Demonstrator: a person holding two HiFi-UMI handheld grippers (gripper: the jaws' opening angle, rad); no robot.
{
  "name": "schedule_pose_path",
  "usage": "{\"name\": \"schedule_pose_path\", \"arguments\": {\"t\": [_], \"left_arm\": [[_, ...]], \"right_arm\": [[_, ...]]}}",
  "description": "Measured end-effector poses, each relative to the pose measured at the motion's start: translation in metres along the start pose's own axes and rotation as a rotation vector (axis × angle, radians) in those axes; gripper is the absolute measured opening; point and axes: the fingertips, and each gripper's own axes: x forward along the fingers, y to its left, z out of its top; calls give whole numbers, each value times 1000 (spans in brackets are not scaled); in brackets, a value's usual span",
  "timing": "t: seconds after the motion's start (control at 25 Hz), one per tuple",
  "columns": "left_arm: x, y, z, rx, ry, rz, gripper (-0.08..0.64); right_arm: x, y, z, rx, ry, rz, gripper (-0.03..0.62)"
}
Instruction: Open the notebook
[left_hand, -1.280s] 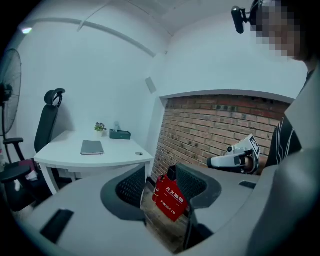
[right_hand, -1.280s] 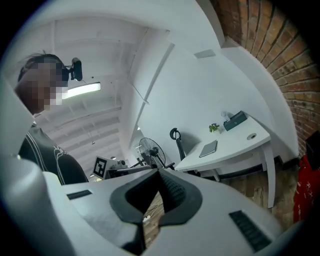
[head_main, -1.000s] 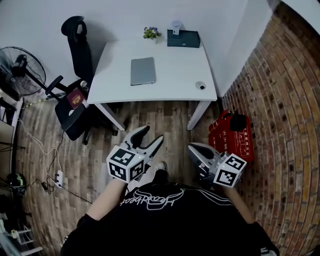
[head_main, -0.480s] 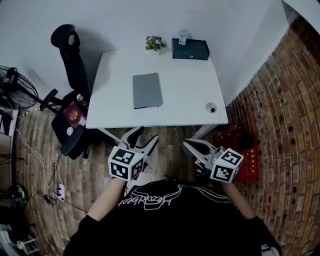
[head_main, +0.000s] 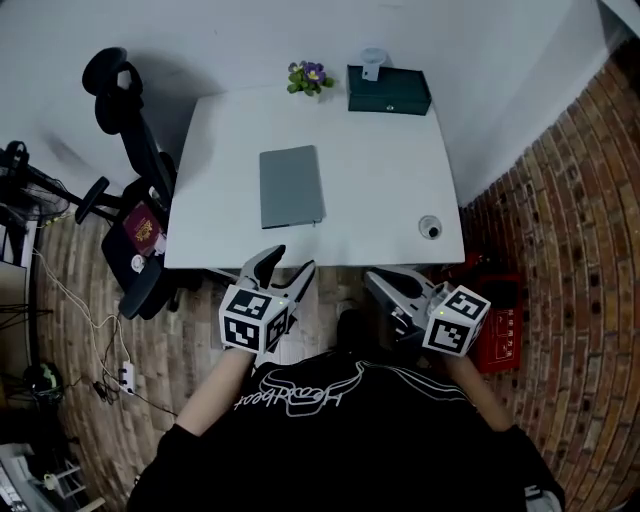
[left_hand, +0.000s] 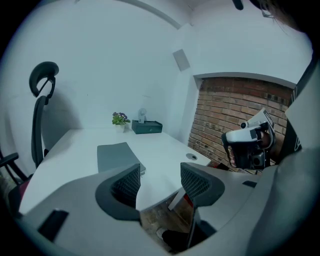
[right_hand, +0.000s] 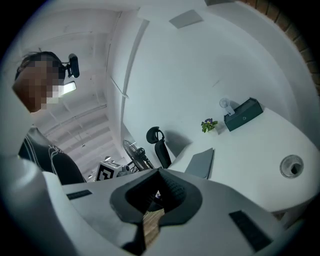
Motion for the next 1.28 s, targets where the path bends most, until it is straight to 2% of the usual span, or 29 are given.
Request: {"name": "schedule_pose_path", "arguments": {"t": [0.32,0.64,0.92,1.28], "left_arm": [[54,22,33,39,26,49,256],[110,36,26,62,118,77,256],[137,55,-7,76,213,117,256],[161,66,-27,200,268,169,256]], "right_arm": [[24,-51,50,-5,23,41,2],[30,-102,79,-9,53,44,2],[45,-119,88,-37,103,74,2],[57,-131,66,-20,193,94,2]]}}
